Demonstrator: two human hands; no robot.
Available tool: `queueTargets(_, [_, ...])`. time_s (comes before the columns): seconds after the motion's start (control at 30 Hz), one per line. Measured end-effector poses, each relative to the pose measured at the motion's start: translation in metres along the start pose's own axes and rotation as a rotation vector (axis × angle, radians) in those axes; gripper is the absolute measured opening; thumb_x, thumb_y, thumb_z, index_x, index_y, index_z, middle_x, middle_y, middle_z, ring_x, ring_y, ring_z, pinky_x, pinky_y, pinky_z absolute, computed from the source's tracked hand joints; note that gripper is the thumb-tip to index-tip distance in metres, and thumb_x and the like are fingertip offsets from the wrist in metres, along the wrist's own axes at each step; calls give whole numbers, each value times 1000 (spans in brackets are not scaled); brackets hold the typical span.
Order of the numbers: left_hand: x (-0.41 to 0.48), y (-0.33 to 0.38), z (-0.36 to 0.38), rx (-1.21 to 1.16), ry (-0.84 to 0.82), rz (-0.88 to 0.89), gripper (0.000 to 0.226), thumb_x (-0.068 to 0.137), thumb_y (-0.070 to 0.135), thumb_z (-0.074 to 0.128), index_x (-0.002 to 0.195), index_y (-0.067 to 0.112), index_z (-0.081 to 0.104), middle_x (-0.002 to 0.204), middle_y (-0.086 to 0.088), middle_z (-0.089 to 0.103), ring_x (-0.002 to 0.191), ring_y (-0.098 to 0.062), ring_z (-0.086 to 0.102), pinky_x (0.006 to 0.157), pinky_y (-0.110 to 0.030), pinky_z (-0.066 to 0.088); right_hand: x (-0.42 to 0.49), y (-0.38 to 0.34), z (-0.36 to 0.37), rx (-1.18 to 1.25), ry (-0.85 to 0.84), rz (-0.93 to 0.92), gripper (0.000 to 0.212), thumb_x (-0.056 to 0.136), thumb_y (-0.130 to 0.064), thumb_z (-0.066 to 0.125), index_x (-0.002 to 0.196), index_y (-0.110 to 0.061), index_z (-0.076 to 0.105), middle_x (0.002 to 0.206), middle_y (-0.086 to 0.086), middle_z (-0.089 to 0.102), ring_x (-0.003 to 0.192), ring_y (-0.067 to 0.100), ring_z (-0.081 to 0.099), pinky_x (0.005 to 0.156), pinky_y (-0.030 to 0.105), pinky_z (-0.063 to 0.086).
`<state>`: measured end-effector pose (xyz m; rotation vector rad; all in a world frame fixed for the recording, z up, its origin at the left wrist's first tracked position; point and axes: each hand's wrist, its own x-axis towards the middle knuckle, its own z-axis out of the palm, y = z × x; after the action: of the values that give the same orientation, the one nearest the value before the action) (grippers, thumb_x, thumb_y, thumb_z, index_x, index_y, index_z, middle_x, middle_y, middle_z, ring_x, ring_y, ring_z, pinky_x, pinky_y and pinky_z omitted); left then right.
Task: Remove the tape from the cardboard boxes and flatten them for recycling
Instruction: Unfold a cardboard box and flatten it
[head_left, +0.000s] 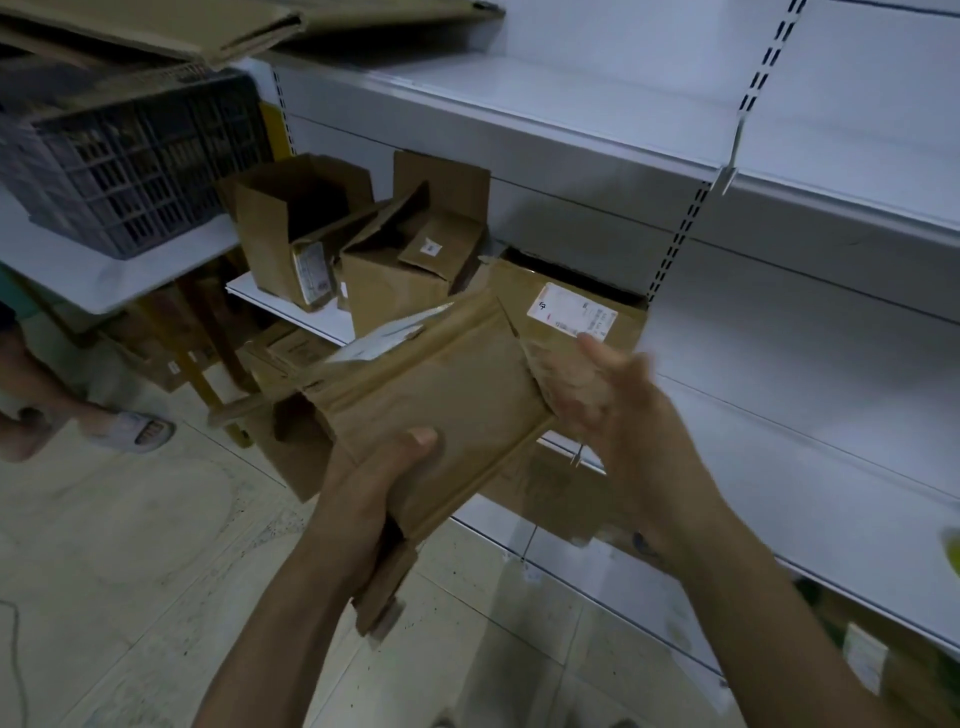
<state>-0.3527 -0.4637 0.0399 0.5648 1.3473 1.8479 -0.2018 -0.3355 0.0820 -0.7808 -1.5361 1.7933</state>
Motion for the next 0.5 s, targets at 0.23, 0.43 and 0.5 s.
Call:
queueTargets(0.23, [1,-9,-8,3,-74,41,69,52,36,74,117,16,60,103,2,73,92,-17,70,66,-22,56,-4,6,17,-304,219,-400,25,97,-26,50,92,-41,69,85,-29,68,83,-9,62,66,9,48])
queueTargets(0.43, [10,-19,-13,295,77,-72,83,58,62,79,128,33,48,116,-1,65,79,-12,69,53,-24,53,-6,9,18,-1,354,-139,27,96,-31,50,89,-24,75,87,-5,75,80,7,69,63,16,54])
queueTargets(0.5, [10,-29,-3,377,290,19,94,68,55,76,146,35,26,142,1,45,115,-19,57,78,-42,57,-8,14,26,-14,432,-173,23,96,-29,52,88,-29,74,89,-10,75,85,5,69,70,17,55])
